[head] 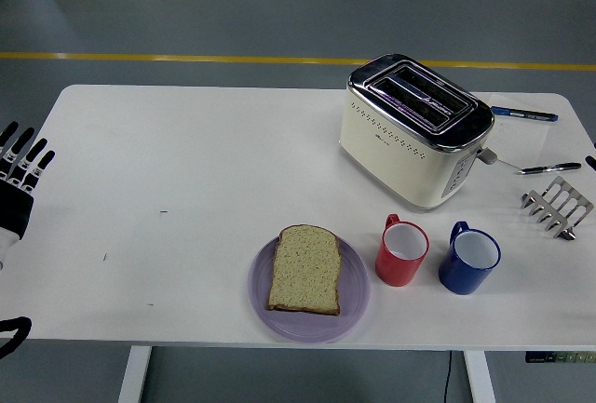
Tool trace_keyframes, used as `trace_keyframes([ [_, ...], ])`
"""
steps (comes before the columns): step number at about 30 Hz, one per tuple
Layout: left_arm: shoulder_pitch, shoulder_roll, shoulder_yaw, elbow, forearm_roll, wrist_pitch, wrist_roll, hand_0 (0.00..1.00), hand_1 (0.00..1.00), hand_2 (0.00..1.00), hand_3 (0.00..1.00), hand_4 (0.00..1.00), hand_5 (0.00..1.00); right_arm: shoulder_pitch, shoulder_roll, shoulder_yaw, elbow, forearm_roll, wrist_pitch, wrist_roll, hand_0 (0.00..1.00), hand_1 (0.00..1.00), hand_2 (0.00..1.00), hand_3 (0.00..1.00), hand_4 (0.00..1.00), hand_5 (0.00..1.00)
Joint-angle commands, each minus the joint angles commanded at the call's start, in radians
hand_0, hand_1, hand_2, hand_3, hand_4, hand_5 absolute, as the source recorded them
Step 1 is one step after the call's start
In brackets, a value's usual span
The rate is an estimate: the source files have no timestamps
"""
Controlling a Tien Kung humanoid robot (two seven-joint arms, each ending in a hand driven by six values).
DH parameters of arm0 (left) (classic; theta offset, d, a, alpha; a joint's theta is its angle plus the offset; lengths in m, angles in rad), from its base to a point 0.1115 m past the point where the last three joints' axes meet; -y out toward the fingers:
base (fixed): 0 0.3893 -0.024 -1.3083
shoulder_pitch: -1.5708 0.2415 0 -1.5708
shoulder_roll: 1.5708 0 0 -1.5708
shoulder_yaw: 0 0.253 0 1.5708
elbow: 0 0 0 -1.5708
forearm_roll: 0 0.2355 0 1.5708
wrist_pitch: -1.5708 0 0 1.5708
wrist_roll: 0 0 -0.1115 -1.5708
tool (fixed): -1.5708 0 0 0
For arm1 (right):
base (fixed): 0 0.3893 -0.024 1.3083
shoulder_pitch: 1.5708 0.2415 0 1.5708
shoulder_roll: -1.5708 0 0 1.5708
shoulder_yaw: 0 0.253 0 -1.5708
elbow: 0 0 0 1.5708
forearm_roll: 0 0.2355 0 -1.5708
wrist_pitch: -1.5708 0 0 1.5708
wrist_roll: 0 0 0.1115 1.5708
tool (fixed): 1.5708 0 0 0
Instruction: Push plate across desktop,pick up the break from the machine,place the break in the plate
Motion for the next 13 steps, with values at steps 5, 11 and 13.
trace_keyframes([
  [5, -0.001, 0.001, -0.001, 0.001, 0.001, 0.000, 0.001, 0.812, 0.793, 0.799, 0.761, 0.552, 0.998, 0.002, 0.000, -0.003, -0.004, 0.005, -0.002, 0.001, 0.859, 0.816, 0.870, 0.842, 0.613, 0.757],
  [11, 0.002, 0.002, 0.004, 0.004, 0.001, 0.001, 0.003, 0.812, 0.793, 0.799, 0.761, 0.552, 0.998, -0.001, 0.000, -0.006, -0.008, 0.014, -0.008, 0.003, 0.859, 0.816, 0.870, 0.842, 0.613, 0.757],
  [13, 0.004, 0.002, 0.006, 0.005, 0.001, 0.001, 0.004, 0.812, 0.793, 0.799, 0.761, 0.552, 0.998, -0.002, 0.000, -0.008, -0.009, 0.018, -0.012, 0.005, 0.859, 0.816, 0.870, 0.842, 0.613, 0.757],
])
